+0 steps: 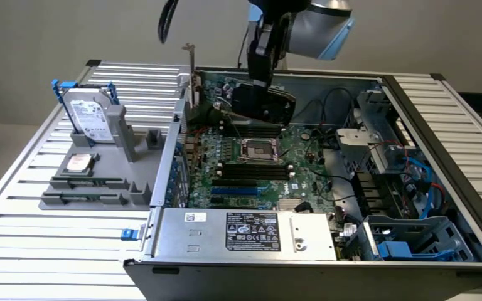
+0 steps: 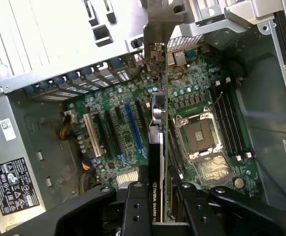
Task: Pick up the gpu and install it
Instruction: 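Insert the gpu into the slot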
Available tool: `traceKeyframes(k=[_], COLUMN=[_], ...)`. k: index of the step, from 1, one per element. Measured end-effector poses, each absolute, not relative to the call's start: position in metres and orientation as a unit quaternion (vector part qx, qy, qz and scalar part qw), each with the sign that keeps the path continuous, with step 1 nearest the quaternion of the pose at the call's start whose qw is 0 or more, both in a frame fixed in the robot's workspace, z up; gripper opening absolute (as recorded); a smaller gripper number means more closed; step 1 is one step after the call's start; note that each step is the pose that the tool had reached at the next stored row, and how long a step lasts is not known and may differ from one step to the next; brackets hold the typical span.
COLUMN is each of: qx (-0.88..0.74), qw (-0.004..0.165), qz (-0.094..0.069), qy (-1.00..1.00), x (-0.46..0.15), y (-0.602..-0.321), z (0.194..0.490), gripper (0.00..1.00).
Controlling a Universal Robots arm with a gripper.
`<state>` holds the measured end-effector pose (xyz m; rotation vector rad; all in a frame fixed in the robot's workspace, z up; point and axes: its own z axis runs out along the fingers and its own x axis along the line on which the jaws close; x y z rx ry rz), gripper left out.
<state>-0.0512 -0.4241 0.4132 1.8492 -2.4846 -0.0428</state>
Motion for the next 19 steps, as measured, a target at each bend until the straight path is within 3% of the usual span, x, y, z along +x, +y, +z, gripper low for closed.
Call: traceKeyframes(k=[19], qx=[0.693], qw=[0.023], qz=[-0.012], qy=[-0.721], x=[-0.046], y=[-0.424], z=[0.399], gripper=[0.26])
